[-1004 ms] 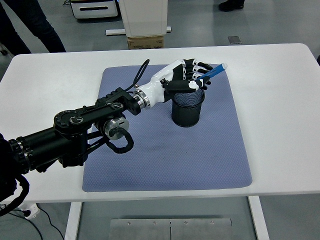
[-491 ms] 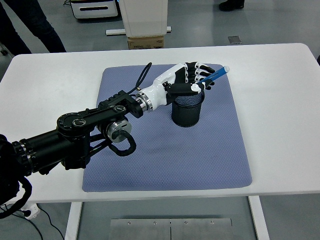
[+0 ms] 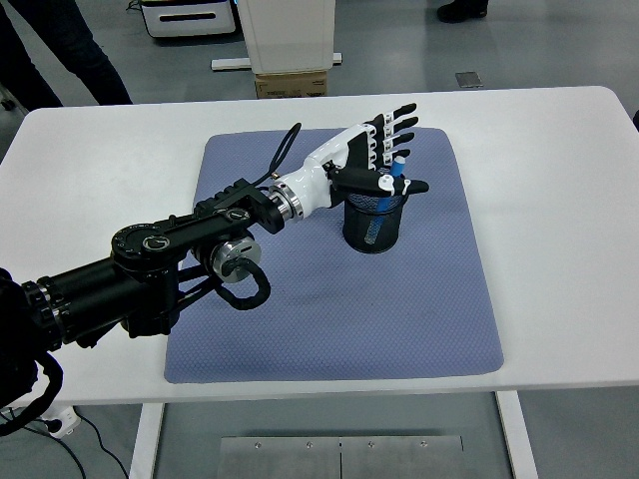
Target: Left hand places marker in pen holder
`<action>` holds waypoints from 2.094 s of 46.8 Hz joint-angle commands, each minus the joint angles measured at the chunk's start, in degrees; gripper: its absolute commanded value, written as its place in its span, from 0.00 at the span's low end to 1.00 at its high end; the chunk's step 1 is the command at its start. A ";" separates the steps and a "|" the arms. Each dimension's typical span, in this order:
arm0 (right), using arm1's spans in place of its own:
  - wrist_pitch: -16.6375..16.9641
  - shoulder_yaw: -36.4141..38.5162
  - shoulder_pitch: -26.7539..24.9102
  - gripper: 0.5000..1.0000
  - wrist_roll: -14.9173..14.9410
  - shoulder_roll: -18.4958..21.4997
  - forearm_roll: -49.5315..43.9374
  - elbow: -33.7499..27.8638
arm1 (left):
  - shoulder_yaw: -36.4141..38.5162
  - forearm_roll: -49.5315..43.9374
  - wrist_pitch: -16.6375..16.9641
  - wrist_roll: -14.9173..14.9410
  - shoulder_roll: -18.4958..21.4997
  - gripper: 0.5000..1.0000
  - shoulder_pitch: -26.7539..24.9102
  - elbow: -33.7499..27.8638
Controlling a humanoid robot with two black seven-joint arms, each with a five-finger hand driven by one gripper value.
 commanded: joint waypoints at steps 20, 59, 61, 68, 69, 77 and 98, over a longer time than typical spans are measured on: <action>0.00 -0.01 0.00 1.00 0.00 0.00 -0.01 0.00 | -7.16 -0.09 -0.09 -0.01 4.30 1.00 0.93 0.26; 0.00 -0.01 0.00 1.00 0.00 0.00 -0.01 0.00 | -21.48 -4.92 -0.27 -0.88 9.05 1.00 16.57 4.92; 0.00 -0.01 0.00 1.00 0.00 0.00 0.07 0.00 | -22.27 -5.19 -0.88 -1.59 9.14 1.00 17.54 4.92; 0.00 -0.01 0.00 1.00 0.00 0.00 -0.01 0.00 | -24.74 -7.38 -2.99 -2.21 11.86 1.00 20.79 4.83; 0.00 -0.01 0.00 1.00 0.00 0.00 -0.01 0.00 | -24.74 -7.82 -3.25 -2.21 12.13 1.00 21.06 4.83; 0.00 -0.01 0.00 1.00 0.00 0.00 -0.01 0.00 | -24.83 -9.41 -4.13 -2.29 14.24 1.00 22.81 4.83; 0.09 0.08 0.26 1.00 -0.35 0.00 0.16 2.20 | -25.00 -9.41 -4.22 -2.29 15.38 1.00 23.70 4.83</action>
